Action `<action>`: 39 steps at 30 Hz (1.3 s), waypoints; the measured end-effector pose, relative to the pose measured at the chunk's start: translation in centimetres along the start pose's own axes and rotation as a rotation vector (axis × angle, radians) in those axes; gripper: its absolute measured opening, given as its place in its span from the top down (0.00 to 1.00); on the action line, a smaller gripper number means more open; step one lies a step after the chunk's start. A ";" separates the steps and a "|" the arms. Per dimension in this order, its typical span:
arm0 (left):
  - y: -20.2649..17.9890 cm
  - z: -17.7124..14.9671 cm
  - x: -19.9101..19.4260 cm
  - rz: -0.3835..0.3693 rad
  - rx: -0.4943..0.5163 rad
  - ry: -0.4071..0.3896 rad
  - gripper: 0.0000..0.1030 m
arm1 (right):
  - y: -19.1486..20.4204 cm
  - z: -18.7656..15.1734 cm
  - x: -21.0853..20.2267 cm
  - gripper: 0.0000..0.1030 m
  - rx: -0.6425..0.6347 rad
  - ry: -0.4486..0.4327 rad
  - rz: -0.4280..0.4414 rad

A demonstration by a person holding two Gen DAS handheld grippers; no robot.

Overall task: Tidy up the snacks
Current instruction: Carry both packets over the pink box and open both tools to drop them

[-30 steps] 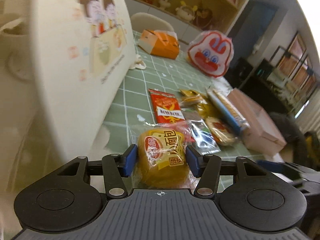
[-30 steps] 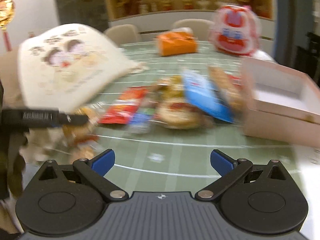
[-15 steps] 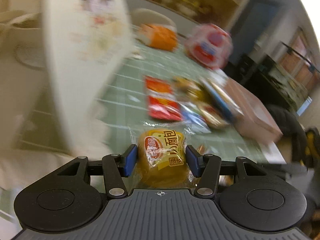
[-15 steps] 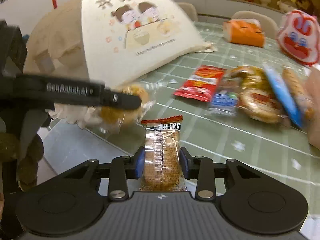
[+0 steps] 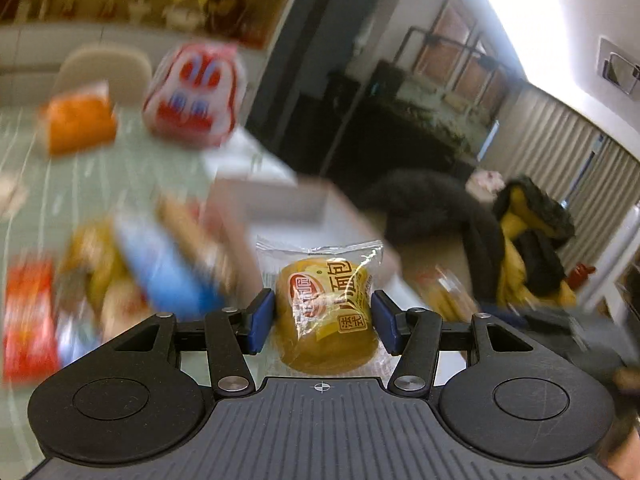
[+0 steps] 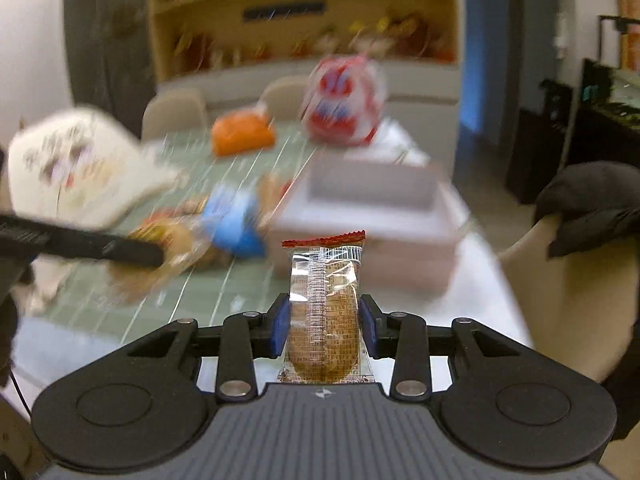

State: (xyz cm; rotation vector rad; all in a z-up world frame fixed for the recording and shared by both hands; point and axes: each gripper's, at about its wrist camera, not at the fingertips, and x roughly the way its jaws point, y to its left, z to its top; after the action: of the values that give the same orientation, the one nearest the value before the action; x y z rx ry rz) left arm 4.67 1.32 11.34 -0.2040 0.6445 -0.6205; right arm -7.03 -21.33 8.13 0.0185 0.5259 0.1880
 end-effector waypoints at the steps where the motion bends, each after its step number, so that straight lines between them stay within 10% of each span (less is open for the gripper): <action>1: -0.2 1.7 1.8 0.002 -0.016 -0.004 0.43 | -1.0 0.7 -0.2 0.65 0.009 -0.027 -0.008; 10: 1.4 6.2 15.8 0.016 -0.138 0.034 0.45 | -6.7 3.1 4.7 0.65 0.119 -0.005 -0.060; 19: 5.8 3.9 7.6 0.122 -0.193 -0.126 0.45 | -7.7 9.5 13.9 0.63 0.199 0.014 0.047; 22: 8.3 2.5 5.5 0.169 -0.221 -0.109 0.45 | -6.6 12.2 16.6 0.37 0.220 0.025 0.044; 35: 15.3 -4.7 -2.4 0.270 -0.332 -0.096 0.45 | 7.7 10.0 20.2 0.43 0.025 0.235 0.188; 39: 16.1 -5.5 -4.7 0.276 -0.334 -0.104 0.45 | 10.1 11.4 24.8 0.44 -0.011 0.277 0.099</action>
State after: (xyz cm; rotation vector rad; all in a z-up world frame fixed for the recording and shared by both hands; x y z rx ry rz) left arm 6.01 17.14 3.54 -0.4474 0.6588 -0.2320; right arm 17.92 -6.53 6.31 0.0074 0.8005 0.2928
